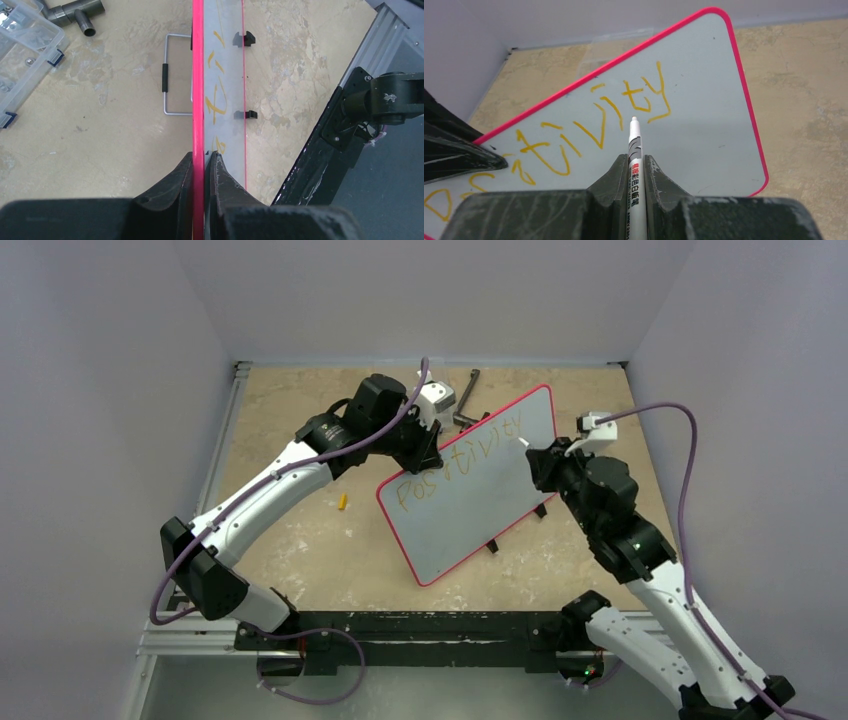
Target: Write a sentence on the whiteboard
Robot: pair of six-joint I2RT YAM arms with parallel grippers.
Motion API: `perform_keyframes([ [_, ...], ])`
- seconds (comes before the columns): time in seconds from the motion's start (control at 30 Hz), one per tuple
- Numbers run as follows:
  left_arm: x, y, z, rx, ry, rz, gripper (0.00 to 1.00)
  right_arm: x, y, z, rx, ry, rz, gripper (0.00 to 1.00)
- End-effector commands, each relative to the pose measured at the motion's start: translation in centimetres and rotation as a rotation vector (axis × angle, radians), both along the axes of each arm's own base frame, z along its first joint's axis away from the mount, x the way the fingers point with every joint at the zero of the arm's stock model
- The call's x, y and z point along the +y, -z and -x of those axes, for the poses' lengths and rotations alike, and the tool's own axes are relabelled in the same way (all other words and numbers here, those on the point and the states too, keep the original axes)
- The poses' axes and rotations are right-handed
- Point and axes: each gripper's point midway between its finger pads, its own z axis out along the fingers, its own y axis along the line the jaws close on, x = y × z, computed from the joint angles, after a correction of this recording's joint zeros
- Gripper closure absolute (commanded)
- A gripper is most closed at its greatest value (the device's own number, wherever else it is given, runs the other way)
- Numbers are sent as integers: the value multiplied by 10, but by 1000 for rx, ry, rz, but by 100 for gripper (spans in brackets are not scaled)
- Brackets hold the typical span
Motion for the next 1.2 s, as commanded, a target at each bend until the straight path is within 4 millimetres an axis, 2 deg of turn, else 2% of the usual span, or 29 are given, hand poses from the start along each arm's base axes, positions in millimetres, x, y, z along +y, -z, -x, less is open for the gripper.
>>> perform_keyframes([
  [0.0,16,26,9,7,28,-127,100,0,-28,14,-41,-34,-37,100],
  [0.23,27,28,11,7,0,-163,100,11,-26,27,-51,-142,-9,100],
  [0.4,32,37,16,30,-28,-167,100,26,-23,30,-62,-237,-3,100],
  [0.57,39,47,16,35,-74,-167,100,53,-7,35,-32,-381,-15,100],
  [0.8,44,63,2,46,-145,-197,100,77,15,41,-13,-517,-40,100],
  [1.03,51,67,-10,95,-187,-171,100,100,4,47,-80,-646,-108,100],
  [1.17,52,69,-14,117,-189,-158,100,109,12,47,-74,-696,-107,100],
])
